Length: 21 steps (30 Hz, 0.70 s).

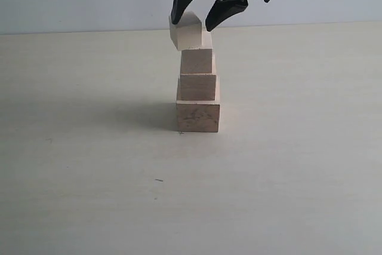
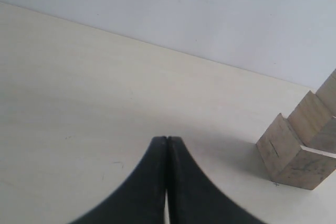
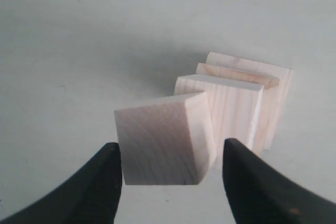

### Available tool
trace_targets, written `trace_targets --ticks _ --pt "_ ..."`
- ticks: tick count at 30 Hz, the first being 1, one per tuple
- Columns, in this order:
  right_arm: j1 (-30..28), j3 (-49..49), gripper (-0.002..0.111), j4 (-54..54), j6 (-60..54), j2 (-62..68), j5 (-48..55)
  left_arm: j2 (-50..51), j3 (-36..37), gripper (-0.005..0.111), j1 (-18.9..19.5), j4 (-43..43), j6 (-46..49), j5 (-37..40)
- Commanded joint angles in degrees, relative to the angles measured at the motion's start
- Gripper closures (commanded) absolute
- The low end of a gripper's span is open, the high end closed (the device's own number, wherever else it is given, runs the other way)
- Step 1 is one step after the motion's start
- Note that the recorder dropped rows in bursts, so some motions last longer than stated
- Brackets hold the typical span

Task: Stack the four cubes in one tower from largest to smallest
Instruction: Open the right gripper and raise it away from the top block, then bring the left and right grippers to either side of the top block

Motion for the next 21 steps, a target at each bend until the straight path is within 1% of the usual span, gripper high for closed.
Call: trace_targets --ticks 1,5,9,13,14,16,18,19,20,21 --pt "-0.1 -0.5 0.053 -0.6 -0.5 -0.7 -0.3 -0.3 0.2 0.107 -0.3 0.0 0.0 0.2" --pt "-0.1 -0.5 0.053 -0.8 -1.9 -2.3 -0.3 -0.3 0.2 0.107 -0.3 -0.4 -1.3 0.2" --pt "-0.2 -0.5 0.053 -4.0 -2.4 -4.7 -0.3 -0.3 -1.5 0.107 -0.3 -0.5 -6.1 0.2" --pt "-0.2 -0.5 0.053 -11.5 -2.4 -6.4 -0.3 0.6 -8.8 0.107 -0.3 -0.5 -8.1 0.2" --pt "-0.2 -0.5 0.055 -14.3 -2.4 -6.5 -0.3 1.8 -11.0 0.107 -0.3 -0.6 -8.4 0.2" --pt "-0.5 -0.5 0.064 -19.2 -2.5 -6.4 -0.3 6.4 -14.6 0.107 -0.3 -0.6 -10.5 -1.4" --pt "-1.7 -0.5 0.081 -23.0 -3.7 -5.3 -0.3 14.6 -17.7 0.107 -0.3 -2.2 -10.8 -6.1" --pt "-2.6 -0.5 0.090 -23.2 -4.3 -4.7 -0.3 21.7 -19.9 0.107 -0.3 -4.2 -10.8 -11.1" --pt "-3.4 -0.5 0.096 -23.1 -5.0 -4.1 -0.3 26.9 -21.7 0.107 -0.3 -5.8 -10.4 -15.5" --pt "-4.5 -0.5 0.102 -22.6 -5.8 -3.3 -0.3 32.3 -23.9 0.107 -0.3 -6.7 -9.4 -21.7"
